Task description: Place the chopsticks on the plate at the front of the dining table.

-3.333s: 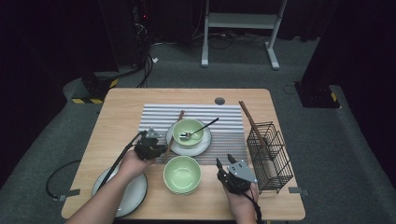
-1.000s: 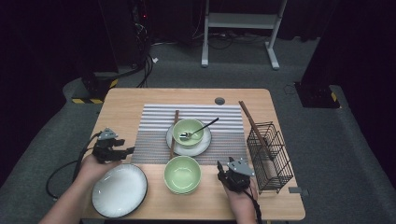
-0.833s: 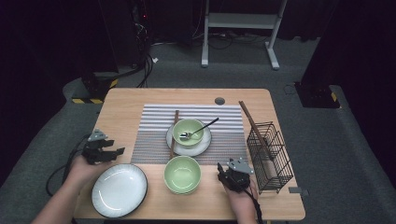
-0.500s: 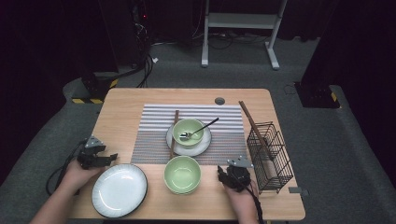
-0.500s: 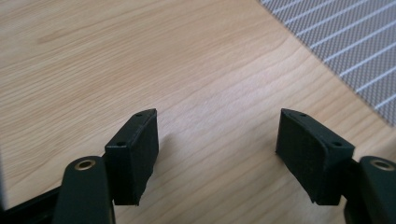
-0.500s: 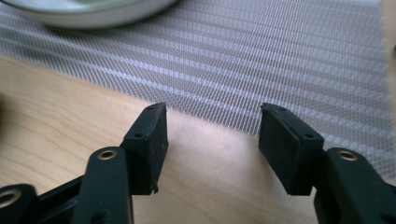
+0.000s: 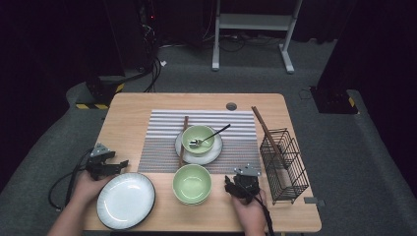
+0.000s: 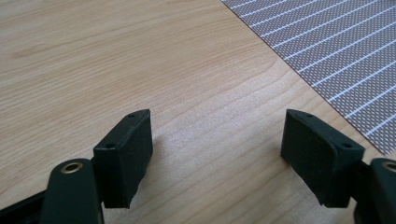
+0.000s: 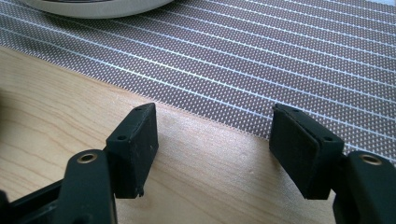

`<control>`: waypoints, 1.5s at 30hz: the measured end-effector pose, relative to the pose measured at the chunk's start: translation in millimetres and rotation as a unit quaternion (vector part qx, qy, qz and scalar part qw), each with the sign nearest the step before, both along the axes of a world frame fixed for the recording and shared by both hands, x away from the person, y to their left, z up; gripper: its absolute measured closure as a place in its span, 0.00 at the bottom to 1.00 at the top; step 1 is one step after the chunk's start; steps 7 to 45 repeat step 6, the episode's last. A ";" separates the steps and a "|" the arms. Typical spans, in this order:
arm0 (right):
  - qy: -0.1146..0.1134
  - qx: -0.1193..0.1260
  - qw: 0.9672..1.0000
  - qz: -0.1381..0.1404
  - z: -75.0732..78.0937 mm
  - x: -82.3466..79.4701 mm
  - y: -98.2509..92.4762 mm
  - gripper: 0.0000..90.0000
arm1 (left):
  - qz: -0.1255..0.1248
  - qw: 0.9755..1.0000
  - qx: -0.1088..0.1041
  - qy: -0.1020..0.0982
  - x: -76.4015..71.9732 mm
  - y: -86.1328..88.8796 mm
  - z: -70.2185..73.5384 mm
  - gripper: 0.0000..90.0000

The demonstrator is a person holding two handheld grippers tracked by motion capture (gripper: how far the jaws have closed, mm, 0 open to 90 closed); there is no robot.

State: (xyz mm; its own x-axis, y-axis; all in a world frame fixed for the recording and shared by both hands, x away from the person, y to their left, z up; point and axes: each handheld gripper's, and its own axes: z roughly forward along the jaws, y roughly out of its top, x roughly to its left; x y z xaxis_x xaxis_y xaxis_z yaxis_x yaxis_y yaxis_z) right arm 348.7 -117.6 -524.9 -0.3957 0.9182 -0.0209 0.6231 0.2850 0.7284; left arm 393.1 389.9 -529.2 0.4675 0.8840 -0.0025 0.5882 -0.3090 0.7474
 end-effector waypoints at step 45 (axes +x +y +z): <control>0.002 0.002 1.000 -0.003 0.0 -0.1 0.0 0.35 | 0.000 1.000 -0.001 0.000 -0.1 0.0 0.0 0.28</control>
